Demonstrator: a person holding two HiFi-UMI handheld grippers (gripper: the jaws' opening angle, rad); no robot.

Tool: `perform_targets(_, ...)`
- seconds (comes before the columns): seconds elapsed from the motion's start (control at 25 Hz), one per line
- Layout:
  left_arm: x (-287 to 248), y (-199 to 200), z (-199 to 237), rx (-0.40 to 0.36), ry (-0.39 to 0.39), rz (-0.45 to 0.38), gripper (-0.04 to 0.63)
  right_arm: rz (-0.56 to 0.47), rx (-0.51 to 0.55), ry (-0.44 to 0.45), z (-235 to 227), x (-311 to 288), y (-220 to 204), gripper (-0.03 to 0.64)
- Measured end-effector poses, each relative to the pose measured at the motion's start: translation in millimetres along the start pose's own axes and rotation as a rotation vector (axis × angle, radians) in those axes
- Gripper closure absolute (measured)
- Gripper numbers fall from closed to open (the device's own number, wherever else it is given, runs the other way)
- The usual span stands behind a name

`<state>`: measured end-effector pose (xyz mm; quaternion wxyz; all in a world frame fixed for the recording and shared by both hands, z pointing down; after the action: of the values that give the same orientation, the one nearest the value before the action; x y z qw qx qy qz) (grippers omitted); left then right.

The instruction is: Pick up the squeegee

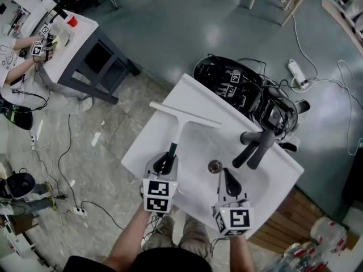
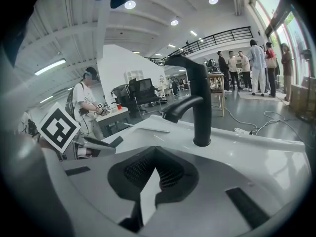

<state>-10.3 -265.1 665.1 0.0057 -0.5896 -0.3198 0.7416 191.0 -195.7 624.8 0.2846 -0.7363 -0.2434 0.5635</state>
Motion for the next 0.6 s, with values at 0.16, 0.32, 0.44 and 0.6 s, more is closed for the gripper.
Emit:
perform_targets(0.16,2,0,3,0.009,-0.002,0.002,0.503,-0.002,0.000,-0.006,1,1,0,0.618)
perform_targets(0.32,5,1,5,0.008,0.003,-0.004,0.503,-0.006,-0.001,-0.014,0,3,-1,0.618)
perform_targets(0.44,10,3,8,0.018,-0.001,-0.013,0.505,-0.005,0.000,-0.019,2,5,-3,0.618)
perform_targets(0.6,20,4,13,0.027,0.003,-0.022,0.505,-0.013,0.001,-0.027,7,12,0,0.618)
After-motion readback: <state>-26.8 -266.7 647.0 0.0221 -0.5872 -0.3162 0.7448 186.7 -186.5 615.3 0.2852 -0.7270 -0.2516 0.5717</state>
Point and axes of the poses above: the fingertips, and each gripper's own axes: x backward along the fingers, z to its left, y out of its top, the point moved 6 cm from there along x, backward along the fingers, and after that the axes turned 14 degrees about z, right-handed, at the moved point
